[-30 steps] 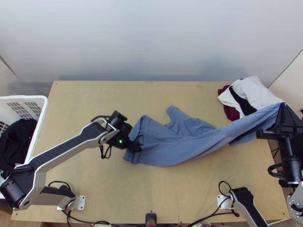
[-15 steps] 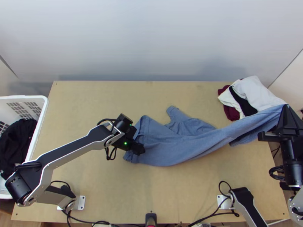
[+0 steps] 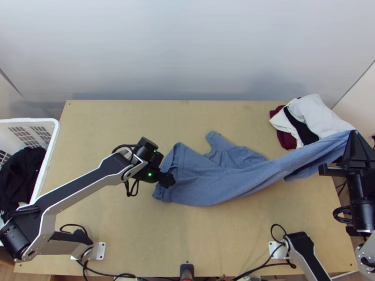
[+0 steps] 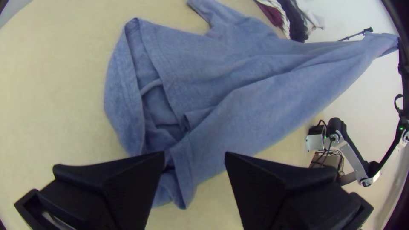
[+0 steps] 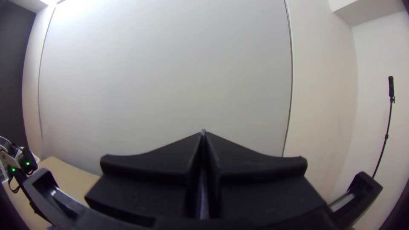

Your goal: Fold the t-shirt

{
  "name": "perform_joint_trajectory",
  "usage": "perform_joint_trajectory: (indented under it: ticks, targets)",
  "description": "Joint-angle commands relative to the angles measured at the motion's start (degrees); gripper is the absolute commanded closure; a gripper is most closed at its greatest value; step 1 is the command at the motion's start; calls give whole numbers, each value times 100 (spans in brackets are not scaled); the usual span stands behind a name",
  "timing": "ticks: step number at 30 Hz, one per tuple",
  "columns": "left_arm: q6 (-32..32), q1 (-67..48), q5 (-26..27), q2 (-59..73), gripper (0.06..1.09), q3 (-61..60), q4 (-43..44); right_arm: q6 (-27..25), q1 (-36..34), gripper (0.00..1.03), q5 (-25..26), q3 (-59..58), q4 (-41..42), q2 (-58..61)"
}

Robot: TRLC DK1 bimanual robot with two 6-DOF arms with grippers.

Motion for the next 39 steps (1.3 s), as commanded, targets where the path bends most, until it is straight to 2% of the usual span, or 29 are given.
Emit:
perform_joint_trajectory:
  ticks: [1, 22, 26, 27, 33, 36, 39]
  targets:
    - [66, 16, -48, -24, 38, -168, -94, 23, 0, 100, -5, -61, 89, 30]
    - [-101, -336, -171, 970, 39, 174, 363, -74, 0, 100, 4, -70, 204, 109]
    - [-224, -283, -83, 803, 71, 69, 591, -74, 0, 100, 4, -141, 204, 100]
    - [-232, -292, -74, 794, 75, 60, 609, -65, 0, 100, 4, -167, 204, 100]
    - [-338, -204, -83, 671, 75, 78, 600, -12, 8, 100, -5, -264, 291, 109]
    - [-347, -107, -39, 662, 105, 87, 609, -21, 0, 100, 4, -299, 318, 109]
    - [-320, -19, -13, 521, 105, 113, 574, -21, 0, 100, 4, -299, 318, 100]
